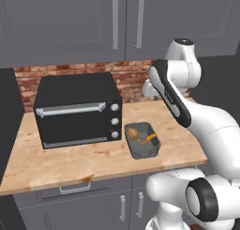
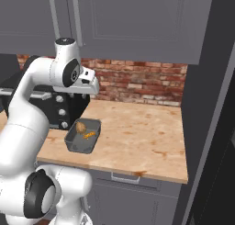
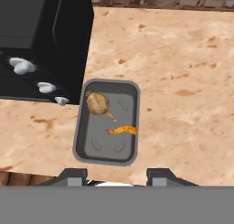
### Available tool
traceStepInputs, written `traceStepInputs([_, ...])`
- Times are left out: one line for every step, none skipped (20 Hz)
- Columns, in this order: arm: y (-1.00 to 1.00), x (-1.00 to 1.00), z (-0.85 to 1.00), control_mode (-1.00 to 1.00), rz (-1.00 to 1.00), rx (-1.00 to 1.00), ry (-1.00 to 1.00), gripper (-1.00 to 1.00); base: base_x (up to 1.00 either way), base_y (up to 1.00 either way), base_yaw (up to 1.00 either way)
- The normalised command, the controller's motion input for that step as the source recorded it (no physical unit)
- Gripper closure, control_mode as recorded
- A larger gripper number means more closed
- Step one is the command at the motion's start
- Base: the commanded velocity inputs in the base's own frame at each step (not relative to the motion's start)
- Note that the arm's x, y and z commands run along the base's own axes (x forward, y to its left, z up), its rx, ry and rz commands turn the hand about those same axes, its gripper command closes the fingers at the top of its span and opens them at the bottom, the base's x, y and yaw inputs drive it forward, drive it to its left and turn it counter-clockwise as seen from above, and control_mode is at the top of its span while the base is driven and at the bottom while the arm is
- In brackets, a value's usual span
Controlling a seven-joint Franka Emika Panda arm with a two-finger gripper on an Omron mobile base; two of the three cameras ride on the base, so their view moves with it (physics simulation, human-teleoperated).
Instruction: Place the tupperware on the top shelf of the fridge. Make space for the tupperware among the existing items by rearranging them on the shelves if needed. Close the fridge door when finished.
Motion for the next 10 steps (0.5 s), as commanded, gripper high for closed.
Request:
traceStepInputs([0.0,0.05,-0.04,-1.0,-0.04,0.07,-0.1,-1.0,0.0,0.0,0.0])
traceStepInputs([0.0,0.01,-0.11,-1.0,-0.07,0.05,-0.07,-1.0,0.0,0.0,0.0])
traceStepInputs([0.0,0.0,-0.16,-1.0,-0.07,0.06,-0.07,-1.0,0.0,0.0,0.0])
traceStepInputs([0.0,0.0,-0.16,-1.0,-0.07,0.05,-0.08,-1.0,0.0,0.0,0.0])
traceStepInputs([0.0,0.0,-0.16,-1.0,-0.07,0.05,-0.09,-1.0,0.0,0.0,0.0])
traceStepInputs([0.0,0.01,-0.17,-1.0,-0.07,0.05,-0.07,-1.0,0.0,0.0,0.0])
traceStepInputs([0.0,0.04,-0.19,-1.0,-0.07,0.04,-0.04,-1.0,0.0,0.0,0.0])
traceStepInputs([0.0,0.06,-0.19,-1.0,-0.06,0.03,-0.02,-1.0,0.0,0.0,0.0])
traceStepInputs([0.0,0.11,-0.19,-1.0,-0.05,0.03,0.0,-1.0,0.0,0.0,0.0])
traceStepInputs([0.0,0.19,-0.24,-1.0,-0.05,0.02,0.0,-1.0,0.0,0.0,0.0])
